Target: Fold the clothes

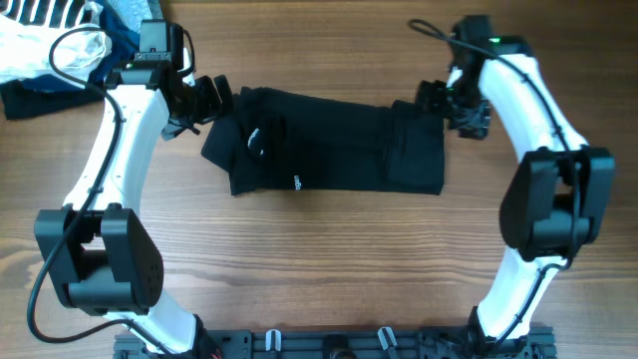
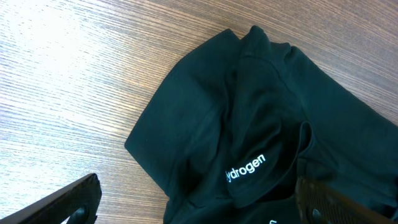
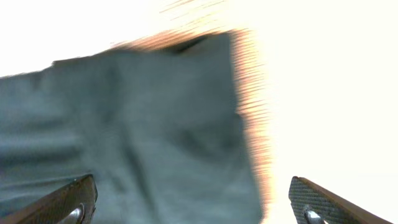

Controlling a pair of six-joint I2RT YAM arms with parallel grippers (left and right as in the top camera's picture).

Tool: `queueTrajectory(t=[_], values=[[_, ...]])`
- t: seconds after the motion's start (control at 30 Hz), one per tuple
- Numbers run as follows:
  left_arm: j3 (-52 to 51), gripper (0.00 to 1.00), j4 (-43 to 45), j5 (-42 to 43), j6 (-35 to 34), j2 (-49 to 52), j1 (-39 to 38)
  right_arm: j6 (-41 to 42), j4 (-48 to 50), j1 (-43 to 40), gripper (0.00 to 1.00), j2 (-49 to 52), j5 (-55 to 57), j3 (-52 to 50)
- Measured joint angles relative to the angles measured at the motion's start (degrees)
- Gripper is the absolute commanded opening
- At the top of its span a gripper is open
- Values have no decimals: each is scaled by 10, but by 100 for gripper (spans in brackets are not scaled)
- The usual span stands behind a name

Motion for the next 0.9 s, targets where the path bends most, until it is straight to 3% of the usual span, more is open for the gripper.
queueTrajectory(t=[0.23, 0.57, 0.63, 0.67, 0.73, 0.77, 0.83, 0.9], values=[[0, 100, 0, 0, 0, 0, 0, -119, 33, -92, 99, 0, -70, -32], [0, 100, 0, 0, 0, 0, 0, -190, 218, -112, 100, -12, -272, -197], [0, 100, 0, 0, 0, 0, 0, -194, 241, -112, 95, -16, -304, -214], [0, 100, 0, 0, 0, 0, 0, -193, 254, -112, 89, -17, -318, -223], [0, 100, 0, 0, 0, 0, 0, -184, 273, -111, 52, -19, -342, -238], [0, 100, 0, 0, 0, 0, 0, -184, 276, -111, 44, -18, -351, -243], [0, 100, 0, 0, 0, 0, 0, -165, 277, -109, 16, -16, -349, -260], [0, 100, 0, 0, 0, 0, 0, -149, 275, -108, 7, -12, -345, -269]])
